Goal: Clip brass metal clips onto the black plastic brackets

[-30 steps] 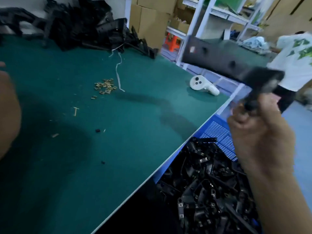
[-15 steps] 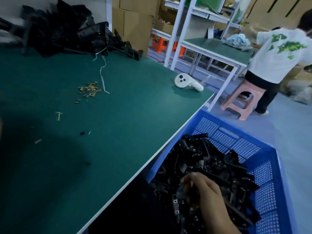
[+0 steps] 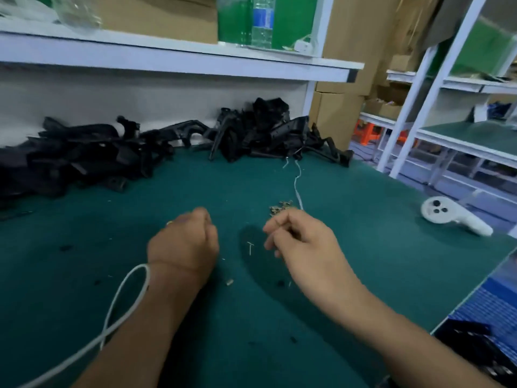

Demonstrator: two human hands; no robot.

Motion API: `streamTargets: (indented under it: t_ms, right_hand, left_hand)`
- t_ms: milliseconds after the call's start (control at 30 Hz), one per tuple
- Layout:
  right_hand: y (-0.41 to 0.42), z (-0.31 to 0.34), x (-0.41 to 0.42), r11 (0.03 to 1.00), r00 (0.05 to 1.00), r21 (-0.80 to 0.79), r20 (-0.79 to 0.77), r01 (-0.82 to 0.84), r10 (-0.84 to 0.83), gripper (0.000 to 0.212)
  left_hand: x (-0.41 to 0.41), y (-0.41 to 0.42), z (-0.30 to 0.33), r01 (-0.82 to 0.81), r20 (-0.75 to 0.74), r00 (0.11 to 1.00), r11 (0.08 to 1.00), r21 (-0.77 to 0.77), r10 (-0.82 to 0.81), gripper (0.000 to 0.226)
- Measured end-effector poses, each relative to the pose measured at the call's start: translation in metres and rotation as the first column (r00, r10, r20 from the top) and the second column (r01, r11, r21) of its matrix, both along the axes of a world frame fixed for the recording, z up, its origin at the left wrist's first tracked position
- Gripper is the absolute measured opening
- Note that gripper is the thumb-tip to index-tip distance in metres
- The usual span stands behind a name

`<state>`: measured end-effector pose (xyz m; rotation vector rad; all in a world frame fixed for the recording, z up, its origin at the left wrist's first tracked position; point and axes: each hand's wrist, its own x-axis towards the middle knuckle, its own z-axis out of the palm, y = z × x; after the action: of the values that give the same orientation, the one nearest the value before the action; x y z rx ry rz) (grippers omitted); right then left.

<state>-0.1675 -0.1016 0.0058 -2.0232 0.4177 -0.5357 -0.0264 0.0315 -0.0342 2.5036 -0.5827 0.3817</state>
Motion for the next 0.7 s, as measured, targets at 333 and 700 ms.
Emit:
streamTargets:
  t_ms: [333, 700]
  right_hand:
    - [-0.103, -0.003, 0.200, 0.863, 0.977, -0.503, -0.163, 0.039, -0.139, 0.009]
    - [-0.186, 0.032, 0.339, 0.881, 0.910, -0.433, -0.261, 0.189, -0.323, 0.060]
  left_hand:
    - [0.011, -0.002, -0.010, 0.034, -0.012, 0.999, 0.993, 0.117, -0.033, 0.016]
    - [0.009, -0.002, -0.005, 0.084, -0.026, 0.996, 0.988, 0.131, -0.082, 0.028]
